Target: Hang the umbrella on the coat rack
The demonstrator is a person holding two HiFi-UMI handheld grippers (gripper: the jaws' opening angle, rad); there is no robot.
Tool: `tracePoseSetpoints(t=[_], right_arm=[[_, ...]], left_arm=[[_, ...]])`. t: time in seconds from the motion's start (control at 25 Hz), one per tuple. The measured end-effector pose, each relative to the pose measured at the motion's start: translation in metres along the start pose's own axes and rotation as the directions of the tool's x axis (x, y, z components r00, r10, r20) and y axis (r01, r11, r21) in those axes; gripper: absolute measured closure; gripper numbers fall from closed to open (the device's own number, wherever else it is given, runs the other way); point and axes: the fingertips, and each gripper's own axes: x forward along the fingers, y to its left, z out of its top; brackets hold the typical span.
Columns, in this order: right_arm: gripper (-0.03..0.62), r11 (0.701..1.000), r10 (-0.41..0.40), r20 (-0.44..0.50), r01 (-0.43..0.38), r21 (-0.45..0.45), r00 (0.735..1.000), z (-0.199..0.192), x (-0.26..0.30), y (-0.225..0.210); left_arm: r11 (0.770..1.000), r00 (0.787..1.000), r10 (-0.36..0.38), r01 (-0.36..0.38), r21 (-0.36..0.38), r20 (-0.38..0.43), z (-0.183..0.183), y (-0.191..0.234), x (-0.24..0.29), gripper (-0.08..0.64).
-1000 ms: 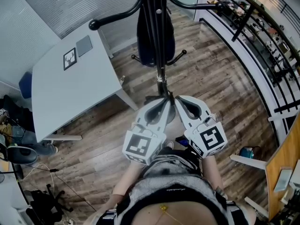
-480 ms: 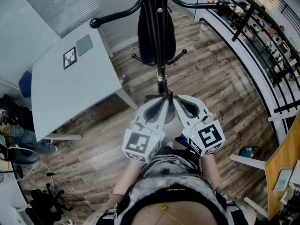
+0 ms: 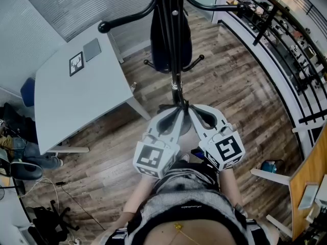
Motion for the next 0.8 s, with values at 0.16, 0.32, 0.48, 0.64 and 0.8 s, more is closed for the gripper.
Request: tracePoseSetpoints(t=[0.16, 0.32, 0.48, 0.64, 0.8], right_arm=[[0.595, 1.0, -0.001, -0.002, 0.001, -0.008, 1.0, 0.0006, 0.0, 0.0006], [0.595, 1.0, 0.001, -0.009, -0.001, -0.011, 1.0, -0.0005, 0.0001, 0.0011], [0.595, 1.0, 0.004, -0.013, -0.004, -0.016, 1.0, -0.0016, 0.0009, 0.0018], [0.595, 1.0, 0.003, -0.02, -0.003, -0.03, 1.0, -0.0022, -0.0004, 0.0026], [0.595, 0.999, 0.004, -0.023, -0.005, -0.038, 1.0, -0.0024, -0.0007, 0.0037]], left_arm=[[1.0, 1.0, -0.003, 0.003, -0.001, -0.006, 0.0, -0.0004, 0.0003, 0.55], [1.0, 1.0, -0.006, 0.006, -0.004, -0.008, -0.0009, -0.0005, 0.0006, 0.55], [1.0, 1.0, -0.007, 0.007, -0.006, -0.01, -0.0013, -0.0003, 0.0005, 0.55], [1.0, 1.0, 0.0, 0.0, -0.004, -0.017, -0.0043, 0.0006, -0.0007, 0.549], [1.0, 1.0, 0.0, 0.0, -0.011, -0.024, -0.0058, -0.0002, -0.0013, 0.55]])
